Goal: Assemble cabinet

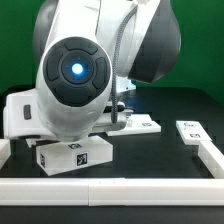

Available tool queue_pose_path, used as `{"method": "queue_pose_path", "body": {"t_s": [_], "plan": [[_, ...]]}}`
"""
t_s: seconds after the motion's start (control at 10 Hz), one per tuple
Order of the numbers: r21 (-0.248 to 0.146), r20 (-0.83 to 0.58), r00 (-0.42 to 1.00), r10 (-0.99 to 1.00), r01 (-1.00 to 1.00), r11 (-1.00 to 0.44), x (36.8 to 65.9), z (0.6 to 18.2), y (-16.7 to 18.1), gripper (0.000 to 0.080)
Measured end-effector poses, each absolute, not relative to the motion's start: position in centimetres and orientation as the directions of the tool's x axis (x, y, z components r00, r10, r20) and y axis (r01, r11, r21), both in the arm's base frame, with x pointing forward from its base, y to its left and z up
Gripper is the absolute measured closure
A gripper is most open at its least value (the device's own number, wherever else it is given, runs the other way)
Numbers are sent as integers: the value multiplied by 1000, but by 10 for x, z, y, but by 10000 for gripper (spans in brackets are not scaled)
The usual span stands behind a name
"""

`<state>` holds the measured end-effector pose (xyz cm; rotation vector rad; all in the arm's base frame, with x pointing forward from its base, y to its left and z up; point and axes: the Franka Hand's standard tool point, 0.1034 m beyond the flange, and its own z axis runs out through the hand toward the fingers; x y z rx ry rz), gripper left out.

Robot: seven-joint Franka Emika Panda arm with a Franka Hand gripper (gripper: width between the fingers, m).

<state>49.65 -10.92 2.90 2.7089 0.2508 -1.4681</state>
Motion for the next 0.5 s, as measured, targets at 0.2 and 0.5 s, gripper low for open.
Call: {"method": "queue_pose_path", "body": {"t_s": [0.2,0.5], "plan": [[-40,-836,534,126,170,-985,496,28,-110,2],[-64,-835,529,153,182,-981,480,21,-118,2]]}}
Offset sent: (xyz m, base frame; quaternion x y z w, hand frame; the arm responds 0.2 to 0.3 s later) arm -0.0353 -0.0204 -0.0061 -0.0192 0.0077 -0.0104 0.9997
